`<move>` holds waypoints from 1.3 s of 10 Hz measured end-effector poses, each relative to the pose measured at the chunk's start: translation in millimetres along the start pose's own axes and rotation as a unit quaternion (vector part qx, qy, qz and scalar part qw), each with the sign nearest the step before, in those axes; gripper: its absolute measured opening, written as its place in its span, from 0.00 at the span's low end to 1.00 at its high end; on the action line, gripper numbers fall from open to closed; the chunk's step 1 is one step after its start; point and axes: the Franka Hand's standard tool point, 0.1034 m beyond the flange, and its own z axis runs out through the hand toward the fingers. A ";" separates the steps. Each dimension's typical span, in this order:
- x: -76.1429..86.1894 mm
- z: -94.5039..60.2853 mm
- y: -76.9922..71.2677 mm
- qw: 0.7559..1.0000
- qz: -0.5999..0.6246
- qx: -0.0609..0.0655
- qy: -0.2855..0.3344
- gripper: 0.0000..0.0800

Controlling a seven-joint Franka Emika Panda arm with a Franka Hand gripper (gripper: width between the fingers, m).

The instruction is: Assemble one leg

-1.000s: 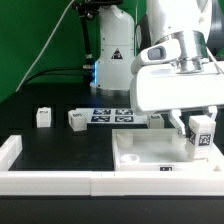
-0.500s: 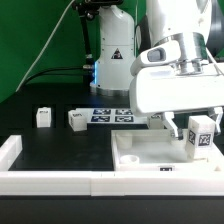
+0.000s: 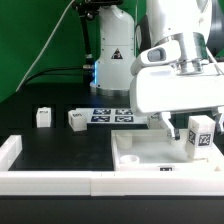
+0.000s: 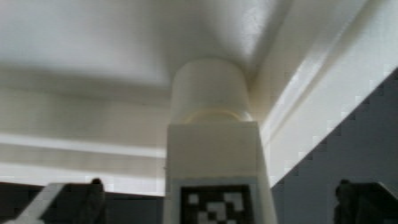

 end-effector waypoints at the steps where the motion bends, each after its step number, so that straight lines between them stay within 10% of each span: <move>1: 8.3 -8.2 1.0 1.000 -0.001 0.000 0.000 0.81; 7: 18.1 -15.0 8.1 1.000 -0.006 0.004 -0.029 0.81; 13: 10.9 -12.3 4.6 0.952 0.024 0.050 -0.300 0.81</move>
Offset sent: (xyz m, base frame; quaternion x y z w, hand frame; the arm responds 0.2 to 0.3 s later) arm 0.0202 -0.0159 0.0198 0.0041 -0.0212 -0.0409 0.9989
